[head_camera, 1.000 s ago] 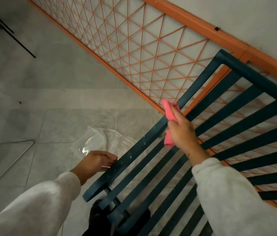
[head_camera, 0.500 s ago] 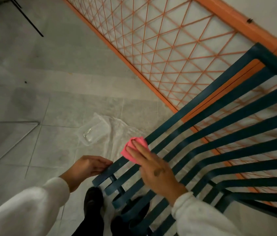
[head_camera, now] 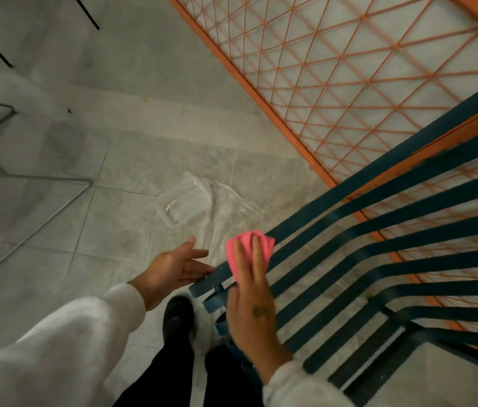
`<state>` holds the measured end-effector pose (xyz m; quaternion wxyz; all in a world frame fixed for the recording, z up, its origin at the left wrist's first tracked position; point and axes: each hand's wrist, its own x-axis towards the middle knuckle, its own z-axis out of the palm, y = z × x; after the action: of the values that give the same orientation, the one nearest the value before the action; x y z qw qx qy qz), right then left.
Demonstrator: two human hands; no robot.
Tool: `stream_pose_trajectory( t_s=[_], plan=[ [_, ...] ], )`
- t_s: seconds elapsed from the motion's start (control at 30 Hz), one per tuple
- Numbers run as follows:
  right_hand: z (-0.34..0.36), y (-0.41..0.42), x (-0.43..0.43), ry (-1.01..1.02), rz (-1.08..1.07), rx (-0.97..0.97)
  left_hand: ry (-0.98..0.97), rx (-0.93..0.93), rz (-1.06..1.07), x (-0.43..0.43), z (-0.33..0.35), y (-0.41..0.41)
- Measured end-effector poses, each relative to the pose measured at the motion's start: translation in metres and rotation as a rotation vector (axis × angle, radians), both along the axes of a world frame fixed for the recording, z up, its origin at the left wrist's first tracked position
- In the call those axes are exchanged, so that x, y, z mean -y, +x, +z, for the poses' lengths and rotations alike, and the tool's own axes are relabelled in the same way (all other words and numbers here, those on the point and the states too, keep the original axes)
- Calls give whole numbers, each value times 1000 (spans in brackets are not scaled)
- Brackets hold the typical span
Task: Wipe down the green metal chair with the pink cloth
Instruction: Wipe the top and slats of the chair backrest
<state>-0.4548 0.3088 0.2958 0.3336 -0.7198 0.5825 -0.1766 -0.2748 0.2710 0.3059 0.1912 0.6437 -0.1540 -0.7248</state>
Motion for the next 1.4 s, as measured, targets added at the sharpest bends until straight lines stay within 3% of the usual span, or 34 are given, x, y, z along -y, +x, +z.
stream_pose_trajectory(
  t_s=[0.13,0.27,0.4,0.53,0.73,0.87,0.97,1.1,1.23,1.4],
  plan=[
    [-15,37,-52,16,266,-95,41,0,-105,4,-1,10],
    [-9,23,-34,-13,397,-264,37,-2,-187,10,-6,16],
    [9,-13,22,-36,196,-260,32,-13,-140,14,-10,18],
    [27,-15,50,-21,276,-292,44,36,-218,8,-17,17],
    [21,48,-25,134,391,-536,65,76,-130,-12,-29,31],
    [1,89,-41,186,406,-700,48,71,-192,-14,-35,37],
    [7,84,-28,223,388,-578,24,68,-284,-17,-40,39],
    [27,35,1,109,494,-437,-40,117,-368,-18,-45,39],
    [34,-30,62,142,250,-387,-185,256,-658,-10,-40,37],
    [23,-57,104,152,41,-340,-165,225,-647,-4,-30,37]
  ],
)
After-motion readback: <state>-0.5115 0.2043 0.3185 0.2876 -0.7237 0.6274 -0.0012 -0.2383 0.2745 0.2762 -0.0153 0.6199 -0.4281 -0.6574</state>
